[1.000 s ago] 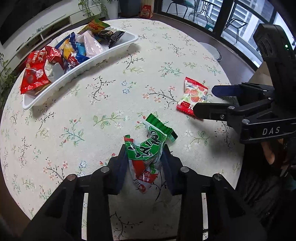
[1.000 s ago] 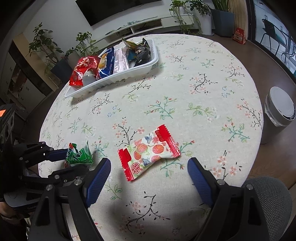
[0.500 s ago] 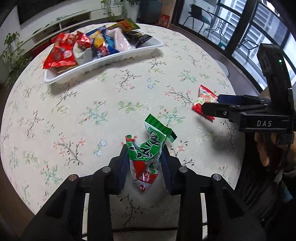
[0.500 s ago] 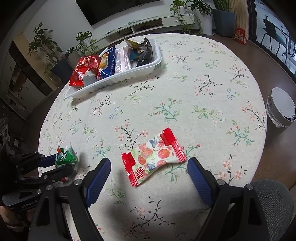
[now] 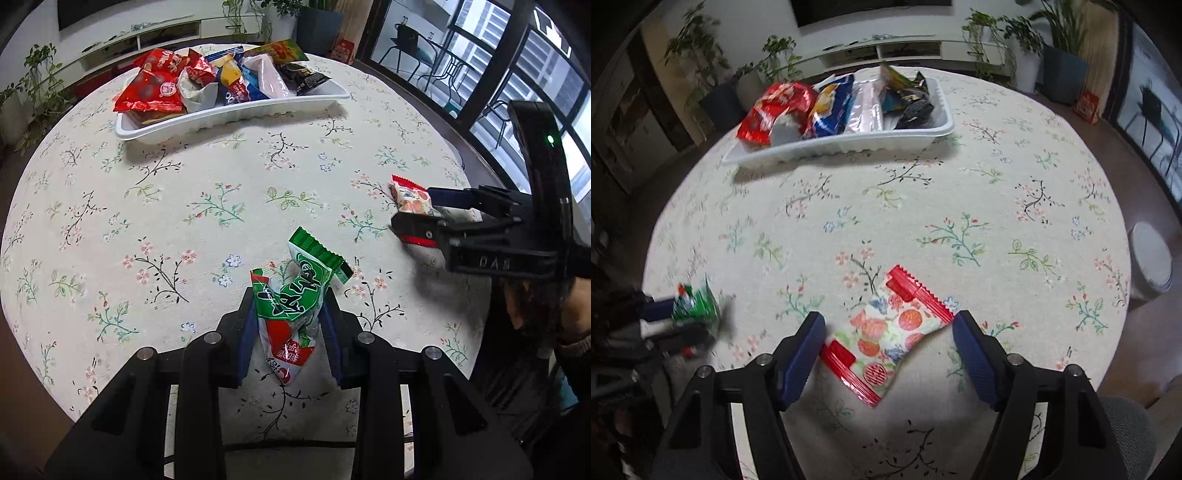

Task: Organize snacks
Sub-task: 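Grasp the green-red packet with the left gripper while the right gripper grasps the fruit-print packet, then carry the green-red packet and fruit-print packet over the white tray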

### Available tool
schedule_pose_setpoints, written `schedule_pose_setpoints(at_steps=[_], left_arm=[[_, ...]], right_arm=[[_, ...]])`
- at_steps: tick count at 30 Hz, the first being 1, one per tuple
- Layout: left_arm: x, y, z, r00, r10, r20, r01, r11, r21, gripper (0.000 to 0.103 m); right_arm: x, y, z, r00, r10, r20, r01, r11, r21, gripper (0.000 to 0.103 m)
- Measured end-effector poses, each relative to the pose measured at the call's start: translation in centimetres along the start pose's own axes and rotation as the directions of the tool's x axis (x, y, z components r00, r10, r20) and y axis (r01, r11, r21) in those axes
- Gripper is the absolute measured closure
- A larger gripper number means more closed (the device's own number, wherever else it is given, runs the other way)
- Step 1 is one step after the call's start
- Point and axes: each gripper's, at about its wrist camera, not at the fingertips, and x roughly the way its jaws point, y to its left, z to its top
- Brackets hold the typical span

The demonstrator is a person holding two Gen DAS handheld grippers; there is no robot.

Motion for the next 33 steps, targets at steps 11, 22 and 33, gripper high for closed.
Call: schedule_pose_setpoints(at_steps=[11,22,33], left_arm=[[-0.1,-0.2,-0.1,1.0,-0.014,0.008,0.014,1.0,-0.011,0.072],[0.0,-0.2,-0.1,1.0,-0.017,0.009,0.018,1.0,-0.012,0.073],[-0.6,0.8,0.0,0.998,-0.053,0.036,0.056,0.996,-0.07,0.073]], right_arm=[[0.3,0.6,0.3,0.998,-0.057,0.013,0.058,0.997,-0.042,0.043],[0.1,0.7,0.5,1.0,-0.024,-0.01,0.023,0.997,-0.079,0.068],[-1.1,-1.5,0.8,0.997,0.076,0.002,-0.076,0.997,0.027,0.069]])
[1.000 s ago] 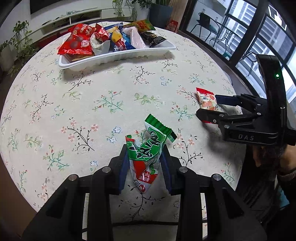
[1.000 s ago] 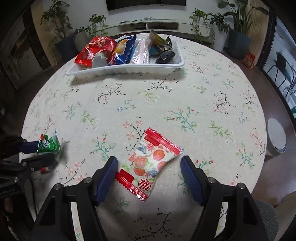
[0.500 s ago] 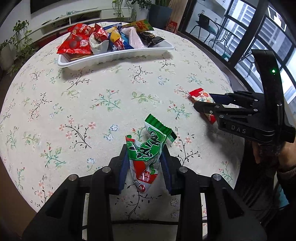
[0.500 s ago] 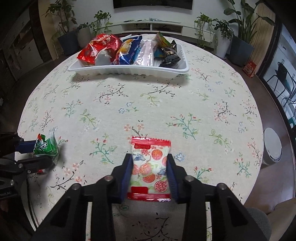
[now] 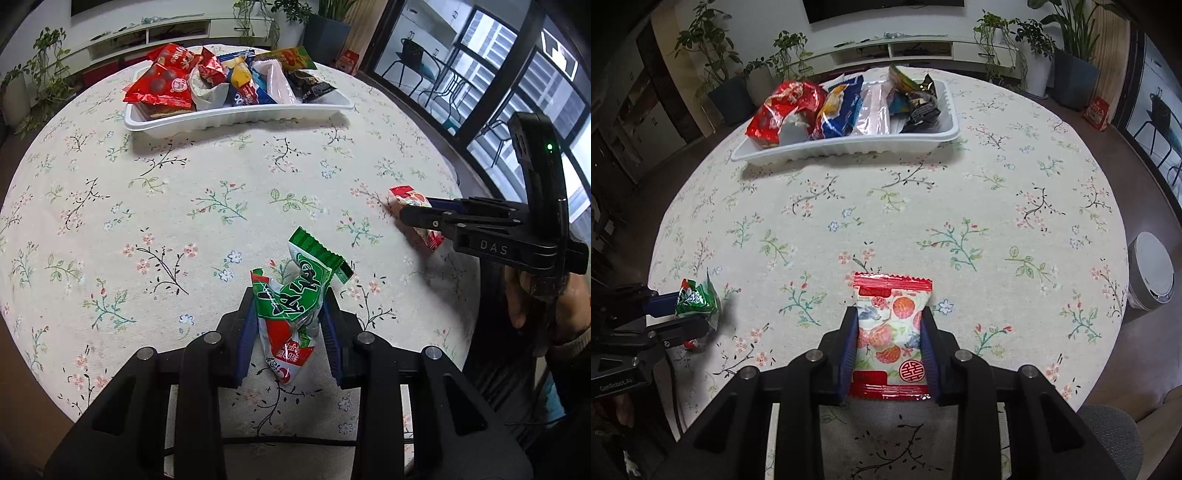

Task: Organize snacks
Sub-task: 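Carry the green-red packet and fruit-print packet over the white tray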

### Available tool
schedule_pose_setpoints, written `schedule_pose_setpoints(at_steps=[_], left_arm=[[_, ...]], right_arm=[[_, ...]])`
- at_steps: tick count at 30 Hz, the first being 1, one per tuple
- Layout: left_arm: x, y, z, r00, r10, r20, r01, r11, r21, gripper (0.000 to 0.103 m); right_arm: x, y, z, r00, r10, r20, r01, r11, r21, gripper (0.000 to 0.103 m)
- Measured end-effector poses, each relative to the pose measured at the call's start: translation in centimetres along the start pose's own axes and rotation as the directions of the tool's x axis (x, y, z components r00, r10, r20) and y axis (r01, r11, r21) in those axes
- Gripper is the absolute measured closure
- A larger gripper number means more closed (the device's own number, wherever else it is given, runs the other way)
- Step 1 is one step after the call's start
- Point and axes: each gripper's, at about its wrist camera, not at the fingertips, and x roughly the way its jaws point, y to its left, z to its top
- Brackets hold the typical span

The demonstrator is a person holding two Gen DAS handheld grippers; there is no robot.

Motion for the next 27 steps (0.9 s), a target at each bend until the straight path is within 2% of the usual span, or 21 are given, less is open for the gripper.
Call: schedule_pose_setpoints(at_steps=[6,11,15,21,27], left_arm=[[-1.5,1.5,1.6,0.999,-0.029,0.046,0.032,0.998,-0.055,0.073],[-3.7,3.1,4.4,0.994,-0.024,0.108,0.034,0.996,-0.082,0.073],[-5.4,4.4,8.2,0.986,-0.009,0.164,0.024,0.996,-0.09,0.073],[-7.2,6.9,14.8,0.972,-0.004,0.234,0.034,0.992,-0.125,0.073],[-7.4,8.3,21.4,0.963,0.021,0.267,0.017,0.99,-0.137,0.073]], right_arm=[[-1.9,-2.3,2.0,0.997,0.056,0.047,-0.06,0.996,0.072,0.069],[-3.9,-4.5,5.3,0.992,0.073,0.107,-0.085,0.991,0.104,0.069],[-6.0,-4.8,9.4,0.981,0.093,0.171,-0.11,0.99,0.088,0.069],[-8.1,-2.7,16.2,0.958,0.129,0.256,-0.137,0.991,0.012,0.069],[-7.0,-0.3,22.0,0.944,0.183,0.274,-0.182,0.983,-0.031,0.069]])
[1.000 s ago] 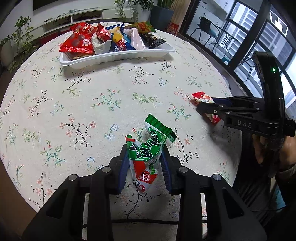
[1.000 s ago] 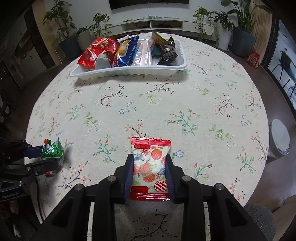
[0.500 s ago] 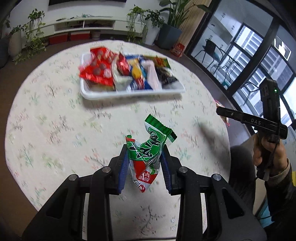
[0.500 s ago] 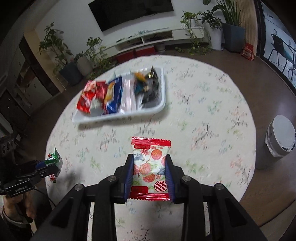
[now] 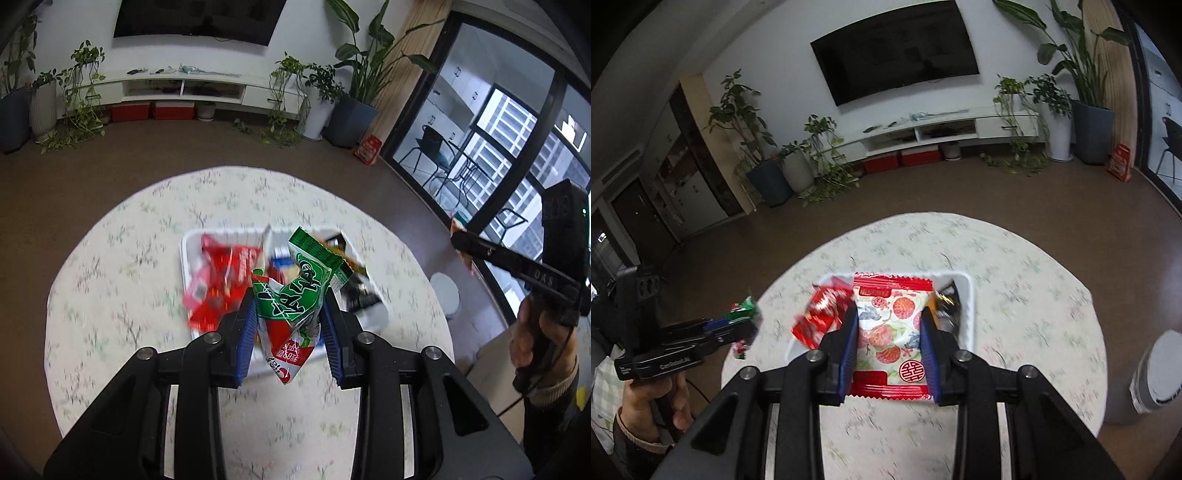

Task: Organize snacks
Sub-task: 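Carry the green-red packet and fruit-print packet over the white tray, then lower both packets into the tray and open both grippers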

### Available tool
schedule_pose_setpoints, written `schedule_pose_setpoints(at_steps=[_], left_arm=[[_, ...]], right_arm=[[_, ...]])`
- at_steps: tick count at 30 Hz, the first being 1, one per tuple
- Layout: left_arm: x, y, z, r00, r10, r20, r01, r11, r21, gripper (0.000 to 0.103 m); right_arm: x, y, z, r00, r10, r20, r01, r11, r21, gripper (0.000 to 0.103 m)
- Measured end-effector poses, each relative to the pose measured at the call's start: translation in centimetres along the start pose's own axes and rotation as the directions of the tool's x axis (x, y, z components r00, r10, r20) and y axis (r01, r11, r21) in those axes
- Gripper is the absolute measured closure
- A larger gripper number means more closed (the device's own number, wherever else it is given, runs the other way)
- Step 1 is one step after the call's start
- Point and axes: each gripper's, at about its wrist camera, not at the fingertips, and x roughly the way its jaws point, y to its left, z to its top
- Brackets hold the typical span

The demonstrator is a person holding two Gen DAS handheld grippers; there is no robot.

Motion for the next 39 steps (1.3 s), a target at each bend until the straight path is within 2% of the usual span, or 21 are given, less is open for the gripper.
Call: schedule_pose_setpoints(at_steps=[3,7,12,17,30,39], left_arm=[[1.8,-0.2,2.6,1.0,0.007,0.003,-0.007,1.0,-0.001,0.073],[5.5,-0.6,4.4,0.999,0.025,-0.027,-0.025,1.0,0.0,0.073],[9.8,-0.4,4.2,0.997,0.047,-0.058,-0.048,0.999,-0.019,0.073],[12.6,-0.3,3.3,0.994,0.075,-0.075,-0.075,0.997,0.004,0.072],[16.9,-0.2,2.8,0.989,0.108,-0.097,-0.105,0.994,0.04,0.071],[18.6,0.2,2.6,0.987,0.114,-0.116,-0.111,0.993,0.031,0.07]], right_arm=[[2.7,0.7,1.5,1.0,0.011,-0.015,-0.011,1.0,-0.008,0.069],[6.2,1.0,1.9,0.999,0.006,-0.053,-0.007,1.0,-0.019,0.069],[10.6,0.4,0.7,0.993,-0.02,-0.116,0.017,1.0,-0.019,0.069],[13.4,0.1,-1.0,0.986,-0.062,-0.158,0.055,0.997,-0.048,0.069],[16.5,-0.3,-2.5,0.97,-0.15,-0.189,0.134,0.986,-0.097,0.069],[17.4,-0.3,-2.4,0.966,-0.162,-0.203,0.141,0.983,-0.117,0.067]])
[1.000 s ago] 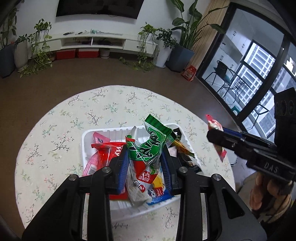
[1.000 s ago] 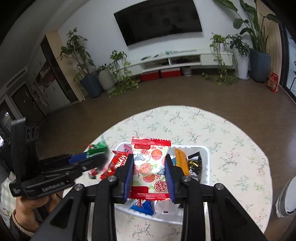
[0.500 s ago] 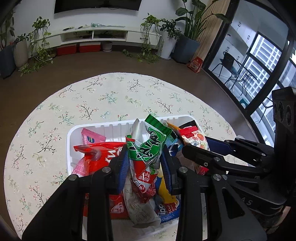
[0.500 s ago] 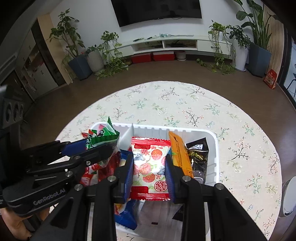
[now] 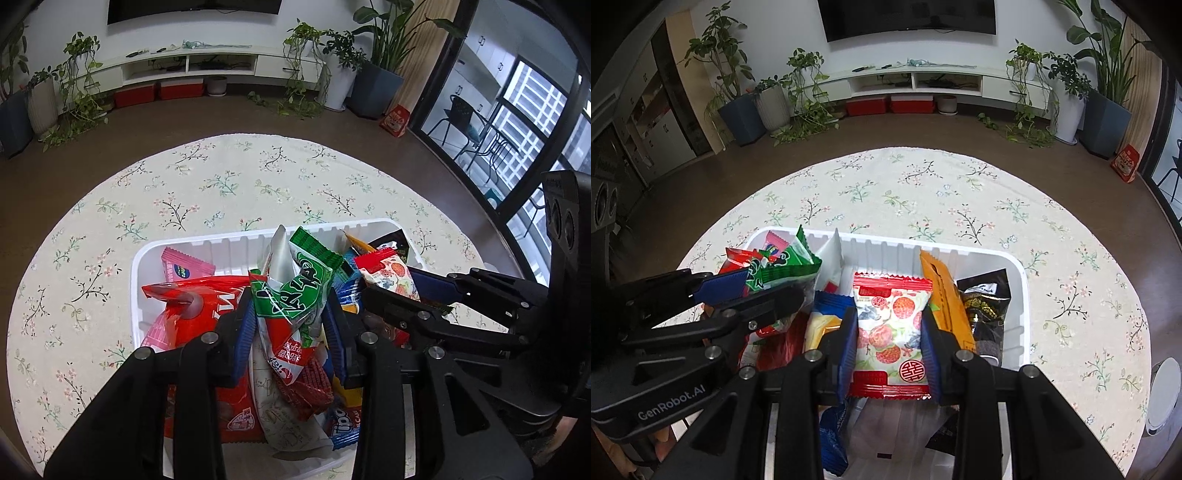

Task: Organize snacks

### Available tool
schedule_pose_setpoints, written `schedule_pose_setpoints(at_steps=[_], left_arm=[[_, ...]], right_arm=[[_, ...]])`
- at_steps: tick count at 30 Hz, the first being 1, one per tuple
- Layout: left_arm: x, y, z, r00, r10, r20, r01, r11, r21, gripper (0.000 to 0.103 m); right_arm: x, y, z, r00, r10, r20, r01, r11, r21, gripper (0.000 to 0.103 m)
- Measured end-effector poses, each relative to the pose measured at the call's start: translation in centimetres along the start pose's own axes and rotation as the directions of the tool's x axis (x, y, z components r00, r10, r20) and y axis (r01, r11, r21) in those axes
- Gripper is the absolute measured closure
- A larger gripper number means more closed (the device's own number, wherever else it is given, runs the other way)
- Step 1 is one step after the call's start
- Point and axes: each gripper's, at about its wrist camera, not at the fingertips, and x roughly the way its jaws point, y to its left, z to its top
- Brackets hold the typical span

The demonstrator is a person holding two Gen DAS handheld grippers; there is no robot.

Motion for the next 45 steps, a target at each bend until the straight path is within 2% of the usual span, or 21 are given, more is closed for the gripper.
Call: schedule_pose_setpoints(at_steps=[17,21,26,29,31,34,39,40,42,45], left_arm=[[-1.0,0.2,-0.9,1.0,0.018,0.003,-0.018,1.0,-0.013,0.063],[-1.2,0.1,-1.0,1.0,0.016,0.013,-0.015,1.0,-0.024,0.054],[-1.5,0.0,-1.0,1.0,0.022,0.022,-0.022,1.0,-0.019,0.051],[-1.7,0.1,-1.0,0.999,0.024,0.03,-0.023,0.999,-0.028,0.048],[-2.0,0.2,-1.1,0.999,0.026,0.04,-0.024,0.999,-0.037,0.04],[-2.5,0.1,-1.2,0.998,0.033,0.057,-0.031,0.999,-0.037,0.031],[-3.7,-0.1,-1.7,0.995,0.051,0.085,-0.048,0.998,-0.032,0.023],[-4.0,-0.1,-1.8,0.995,0.054,0.089,-0.051,0.998,-0.034,0.016],[-4.6,-0.1,-2.0,0.993,0.057,0.102,-0.053,0.998,-0.039,0.011],[-5.8,-0.2,-2.1,0.991,0.058,0.117,-0.053,0.998,-0.04,0.008]], right_arm=[[-0.1,0.6,0.0,1.0,-0.03,0.005,0.03,0.999,-0.02,0.066],[-0.4,0.4,0.0,0.999,-0.041,0.012,0.041,0.999,-0.017,0.066],[-0.6,0.3,0.0,0.999,-0.047,0.014,0.048,0.999,-0.017,0.065],[-0.8,0.2,0.0,0.998,-0.057,0.019,0.057,0.998,-0.01,0.058],[-1.0,-0.3,-0.1,0.998,-0.062,0.024,0.062,0.998,0.002,0.051],[-1.3,-0.6,-0.2,0.998,-0.061,0.028,0.061,0.998,0.012,0.046],[-2.3,-0.9,-0.3,0.997,-0.062,0.05,0.061,0.998,0.028,0.039],[-2.5,-0.9,-0.4,0.997,-0.062,0.054,0.061,0.998,0.029,0.038],[-3.0,-0.9,-0.5,0.996,-0.06,0.061,0.059,0.998,0.029,0.038],[-3.9,-0.8,-0.6,0.996,-0.056,0.075,0.054,0.998,0.028,0.037]])
